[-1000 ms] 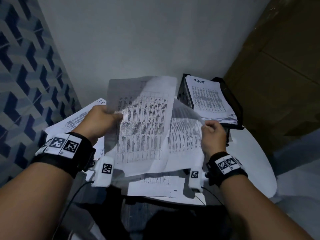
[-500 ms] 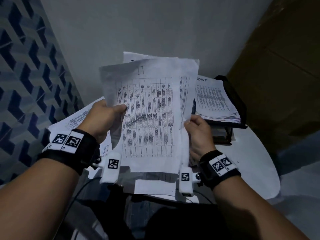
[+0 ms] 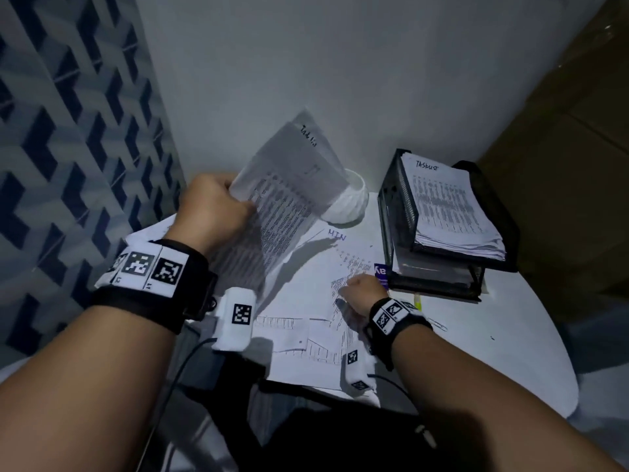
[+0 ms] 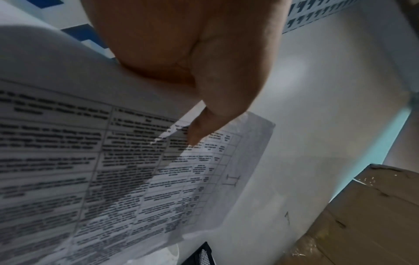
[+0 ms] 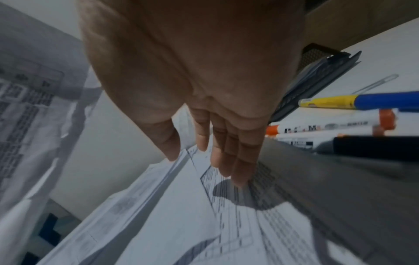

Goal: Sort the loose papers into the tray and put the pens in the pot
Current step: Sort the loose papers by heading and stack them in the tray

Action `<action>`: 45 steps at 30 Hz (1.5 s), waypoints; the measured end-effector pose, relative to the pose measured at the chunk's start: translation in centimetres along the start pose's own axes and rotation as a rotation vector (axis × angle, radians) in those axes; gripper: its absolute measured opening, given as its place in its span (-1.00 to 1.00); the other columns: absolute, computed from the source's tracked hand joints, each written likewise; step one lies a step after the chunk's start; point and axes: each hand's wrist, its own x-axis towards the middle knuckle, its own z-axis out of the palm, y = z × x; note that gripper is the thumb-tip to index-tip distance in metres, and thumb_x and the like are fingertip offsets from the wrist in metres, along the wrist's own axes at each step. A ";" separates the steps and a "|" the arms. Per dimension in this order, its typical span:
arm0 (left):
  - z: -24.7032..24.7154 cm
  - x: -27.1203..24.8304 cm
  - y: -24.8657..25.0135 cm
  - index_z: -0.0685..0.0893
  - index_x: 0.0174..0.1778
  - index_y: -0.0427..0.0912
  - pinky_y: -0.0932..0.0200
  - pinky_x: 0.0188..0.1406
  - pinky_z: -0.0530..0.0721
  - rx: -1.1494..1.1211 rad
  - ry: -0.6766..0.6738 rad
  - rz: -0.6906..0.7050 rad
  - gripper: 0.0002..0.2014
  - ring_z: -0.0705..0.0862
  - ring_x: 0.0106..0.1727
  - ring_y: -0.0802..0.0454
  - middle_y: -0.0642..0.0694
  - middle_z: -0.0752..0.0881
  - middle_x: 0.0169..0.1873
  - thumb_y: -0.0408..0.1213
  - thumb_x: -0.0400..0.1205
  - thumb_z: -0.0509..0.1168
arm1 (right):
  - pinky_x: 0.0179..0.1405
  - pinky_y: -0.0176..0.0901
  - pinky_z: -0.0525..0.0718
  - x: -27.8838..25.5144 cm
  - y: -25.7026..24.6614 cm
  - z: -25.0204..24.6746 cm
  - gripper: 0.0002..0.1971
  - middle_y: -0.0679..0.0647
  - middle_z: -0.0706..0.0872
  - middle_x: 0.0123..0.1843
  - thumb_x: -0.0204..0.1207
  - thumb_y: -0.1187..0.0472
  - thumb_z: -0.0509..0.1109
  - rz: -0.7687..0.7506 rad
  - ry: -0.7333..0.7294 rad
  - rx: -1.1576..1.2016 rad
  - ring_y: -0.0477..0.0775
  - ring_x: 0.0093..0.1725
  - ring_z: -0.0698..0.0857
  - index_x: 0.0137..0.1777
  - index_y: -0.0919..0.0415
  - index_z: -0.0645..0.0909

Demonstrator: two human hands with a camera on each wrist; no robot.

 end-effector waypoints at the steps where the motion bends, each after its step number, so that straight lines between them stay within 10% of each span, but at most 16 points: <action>1: -0.1 0.1 -0.1 0.84 -0.11 -0.26 -0.14 -0.06 0.82 0.009 -0.011 -0.002 -0.88 0.83 -0.15 -0.16 -0.20 0.86 -0.21 -0.31 0.49 0.55 | -0.20 -0.20 0.68 0.2 -0.5 0.7 -0.70 0.12 0.65 -0.24 0.61 0.26 0.39 0.017 -0.029 -0.024 0.13 -0.23 0.64 -0.36 0.10 0.48; 5: -0.8 0.4 -0.3 0.86 -0.10 -0.19 -0.14 -0.02 0.84 0.020 -0.016 -0.005 -0.90 0.83 -0.11 -0.19 -0.15 0.87 -0.22 -0.34 0.49 0.54 | -0.36 -0.25 0.50 0.9 -1.4 3.2 -0.90 0.14 0.66 -0.23 0.48 0.24 0.46 0.079 -0.021 -0.120 0.12 -0.30 0.60 -0.14 0.24 0.59; 10: -1.8 0.8 -0.7 0.83 -0.13 -0.14 0.04 -0.04 0.73 0.018 -0.033 -0.009 -0.94 0.79 -0.11 -0.12 -0.05 0.83 -0.23 -0.27 0.54 0.56 | -0.21 -0.26 0.57 2.4 -1.3 6.0 -0.47 0.19 0.72 0.29 0.44 0.07 0.53 0.073 0.080 -0.140 0.19 0.21 0.73 0.40 0.22 0.62; 13: -2.2 1.0 -1.1 0.77 -0.15 -0.16 -0.08 0.01 0.79 0.047 -0.034 0.015 -0.92 0.78 -0.10 -0.17 -0.11 0.82 -0.24 -0.24 0.56 0.50 | 0.07 -0.20 0.73 2.0 -2.0 5.7 -0.61 0.12 0.74 0.34 0.63 0.16 0.34 0.064 0.039 -0.200 0.18 0.32 0.73 0.44 0.14 0.64; 16: -2.2 1.2 -1.2 0.72 -0.10 -0.16 -0.10 0.03 0.77 0.082 -0.026 0.031 -0.94 0.76 -0.07 -0.20 -0.12 0.80 -0.20 -0.26 0.59 0.43 | -0.16 -0.28 0.57 2.3 -2.1 4.4 -0.63 0.17 0.73 0.36 0.66 0.21 0.23 0.120 0.085 -0.098 0.23 0.32 0.72 0.39 0.21 0.68; 19: -2.0 1.1 -1.0 0.68 -0.04 -0.19 -0.04 -0.02 0.74 0.109 0.005 0.052 -0.93 0.74 -0.06 -0.21 -0.15 0.78 -0.16 -0.27 0.62 0.37 | 0.23 -0.13 0.58 1.9 -0.1 2.1 -0.64 0.08 0.71 0.41 0.71 0.22 0.15 -0.134 0.032 -0.476 0.21 0.41 0.67 0.38 0.13 0.68; 22: -1.9 0.8 -1.0 0.74 0.09 -0.11 0.04 0.01 0.69 0.087 0.006 0.051 -0.87 0.75 -0.02 -0.17 -0.11 0.81 -0.08 -0.29 0.65 0.38 | 0.01 -0.43 0.60 1.7 0.8 -1.2 -0.76 0.16 0.71 0.20 0.72 0.42 0.18 0.002 0.129 0.096 0.32 0.39 0.66 0.14 0.22 0.67; 25: -1.6 0.4 -0.4 0.76 0.10 -0.11 -0.01 0.07 0.72 0.048 -0.014 0.021 -0.86 0.77 -0.01 -0.16 -0.10 0.83 -0.05 -0.26 0.65 0.43 | -0.29 -0.31 0.62 1.1 3.6 -4.6 -0.66 0.18 0.79 0.03 0.59 0.59 0.19 -0.007 0.214 0.128 0.22 -0.09 0.72 0.05 0.25 0.75; 28: -1.0 0.1 0.3 0.77 0.19 -0.17 0.09 0.04 0.59 -0.007 -0.039 -0.020 -0.80 0.72 0.00 -0.08 -0.07 0.78 -0.02 -0.27 0.66 0.46 | -0.27 -0.04 0.82 0.2 5.8 -7.4 -0.50 0.17 0.87 -0.06 0.48 0.57 0.18 -0.018 0.213 0.170 0.21 -0.18 0.80 0.11 0.12 0.84; 31: -0.1 -0.2 0.6 0.80 0.18 -0.20 0.11 0.03 0.62 -0.131 -0.055 -0.053 -0.78 0.78 0.01 -0.10 -0.12 0.81 -0.01 -0.27 0.64 0.50 | -0.37 -0.21 0.72 -1.4 7.5 -9.9 -0.56 0.13 0.86 -0.06 0.52 0.57 0.21 -0.059 0.256 0.279 0.09 -0.23 0.78 0.09 0.12 0.80; 38: 1.9 -0.9 0.4 0.80 0.15 -0.29 -0.08 0.27 0.72 -0.528 -0.193 -0.184 -0.85 0.86 0.02 -0.07 -0.17 0.88 -0.01 -0.43 0.69 0.40 | -0.22 -0.03 0.81 -3.3 8.0 -10.5 -0.62 0.14 0.89 0.03 0.61 0.55 0.25 -0.107 0.179 0.685 0.20 -0.06 0.88 0.22 0.22 0.78; 45: 2.4 -1.3 0.1 0.67 -0.13 -0.34 0.16 -0.28 0.67 -0.608 -0.305 -0.255 -0.86 0.75 -0.55 0.10 -0.03 0.77 -0.56 -0.42 0.74 0.31 | 0.32 0.40 0.69 -4.3 5.0 -8.0 -0.60 0.28 0.82 0.25 0.68 0.54 0.17 -0.174 -0.049 0.898 0.42 0.27 0.78 0.35 0.24 0.69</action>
